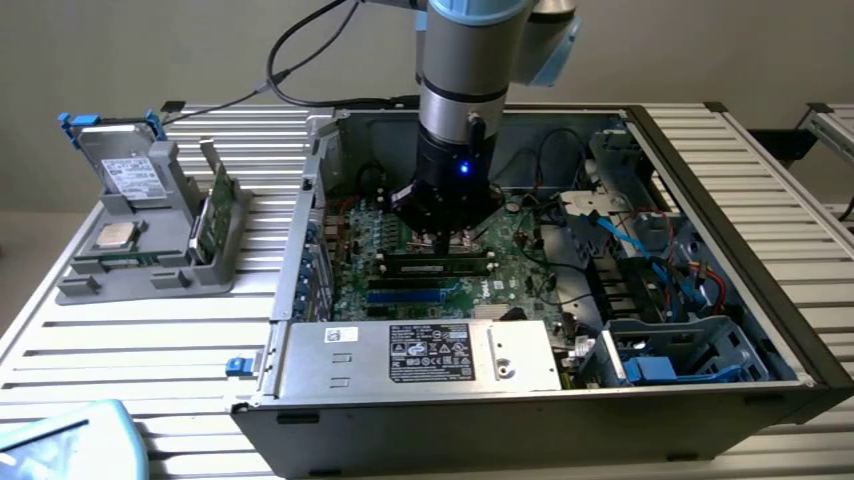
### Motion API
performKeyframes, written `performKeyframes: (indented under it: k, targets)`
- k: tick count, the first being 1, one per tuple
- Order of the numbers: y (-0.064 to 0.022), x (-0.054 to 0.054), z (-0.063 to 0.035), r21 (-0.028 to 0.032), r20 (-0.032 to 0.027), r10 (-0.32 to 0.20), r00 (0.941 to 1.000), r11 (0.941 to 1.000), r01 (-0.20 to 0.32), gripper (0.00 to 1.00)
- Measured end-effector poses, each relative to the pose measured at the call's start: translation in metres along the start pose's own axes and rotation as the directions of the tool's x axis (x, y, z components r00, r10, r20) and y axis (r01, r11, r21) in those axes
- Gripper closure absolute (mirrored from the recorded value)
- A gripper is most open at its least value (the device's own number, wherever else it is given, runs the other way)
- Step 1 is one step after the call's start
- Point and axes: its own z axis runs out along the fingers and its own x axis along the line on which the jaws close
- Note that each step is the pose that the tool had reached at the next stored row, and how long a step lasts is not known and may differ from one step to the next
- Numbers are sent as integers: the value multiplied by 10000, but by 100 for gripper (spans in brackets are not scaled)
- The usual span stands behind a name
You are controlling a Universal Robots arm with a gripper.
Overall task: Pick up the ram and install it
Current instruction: 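Press down the ram until it locks into place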
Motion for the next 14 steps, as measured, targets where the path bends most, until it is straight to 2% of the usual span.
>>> performKeyframes:
  k: [10,14]
  targets:
    - [-3,0,0,-31,19,742,9972,9972,-741,89]
    - [-5,1,0,-32,21,776,9970,9970,-776,89]
